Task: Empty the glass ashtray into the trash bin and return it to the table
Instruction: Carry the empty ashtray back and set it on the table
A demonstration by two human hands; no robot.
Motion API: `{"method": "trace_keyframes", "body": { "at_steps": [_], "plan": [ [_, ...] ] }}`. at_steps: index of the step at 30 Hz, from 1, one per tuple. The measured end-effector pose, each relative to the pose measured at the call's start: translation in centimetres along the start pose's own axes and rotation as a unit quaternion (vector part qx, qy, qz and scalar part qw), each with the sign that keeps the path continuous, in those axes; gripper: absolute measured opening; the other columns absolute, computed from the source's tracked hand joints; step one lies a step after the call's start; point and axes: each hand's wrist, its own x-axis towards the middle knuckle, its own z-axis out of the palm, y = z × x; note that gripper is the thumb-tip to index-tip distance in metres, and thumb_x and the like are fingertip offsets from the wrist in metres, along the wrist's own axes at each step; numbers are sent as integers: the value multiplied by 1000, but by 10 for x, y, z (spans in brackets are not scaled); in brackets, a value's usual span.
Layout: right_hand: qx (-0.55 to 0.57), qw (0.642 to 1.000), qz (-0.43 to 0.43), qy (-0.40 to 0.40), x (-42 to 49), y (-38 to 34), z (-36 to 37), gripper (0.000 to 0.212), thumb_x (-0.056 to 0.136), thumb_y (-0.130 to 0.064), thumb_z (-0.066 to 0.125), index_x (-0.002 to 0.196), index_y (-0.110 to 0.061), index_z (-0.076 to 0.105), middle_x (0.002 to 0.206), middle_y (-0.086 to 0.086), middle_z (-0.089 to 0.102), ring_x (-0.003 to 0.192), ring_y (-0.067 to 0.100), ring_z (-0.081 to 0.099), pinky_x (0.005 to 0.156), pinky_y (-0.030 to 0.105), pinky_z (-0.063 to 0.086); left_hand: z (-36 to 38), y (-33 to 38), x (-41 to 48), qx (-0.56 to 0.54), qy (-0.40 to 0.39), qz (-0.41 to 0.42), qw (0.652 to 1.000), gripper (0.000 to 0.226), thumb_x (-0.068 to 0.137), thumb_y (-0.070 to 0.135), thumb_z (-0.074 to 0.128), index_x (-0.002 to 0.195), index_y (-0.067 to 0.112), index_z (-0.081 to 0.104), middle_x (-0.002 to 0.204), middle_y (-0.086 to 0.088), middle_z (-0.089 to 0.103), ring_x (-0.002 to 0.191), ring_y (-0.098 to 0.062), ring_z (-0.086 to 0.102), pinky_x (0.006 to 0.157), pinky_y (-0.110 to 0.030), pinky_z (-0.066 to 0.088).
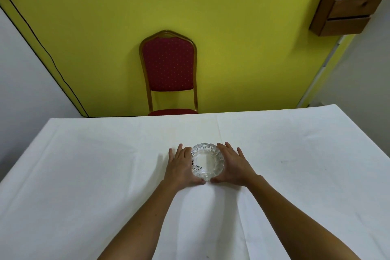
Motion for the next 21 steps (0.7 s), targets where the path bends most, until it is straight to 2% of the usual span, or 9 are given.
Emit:
{"method": "trace_keyframes", "body": {
  "at_steps": [21],
  "plan": [
    [-14, 999, 18, -28, -3, -4, -1, 121, 59, -61, 78, 149, -14, 13, 159, 1, 19, 148, 21, 3, 120, 50, 4, -7, 8, -8, 20, -42, -14, 999, 125, 59, 72, 69, 149, 9, 11, 159, -5, 19, 149, -23, 2, 118, -50, -6]
  ]
}}
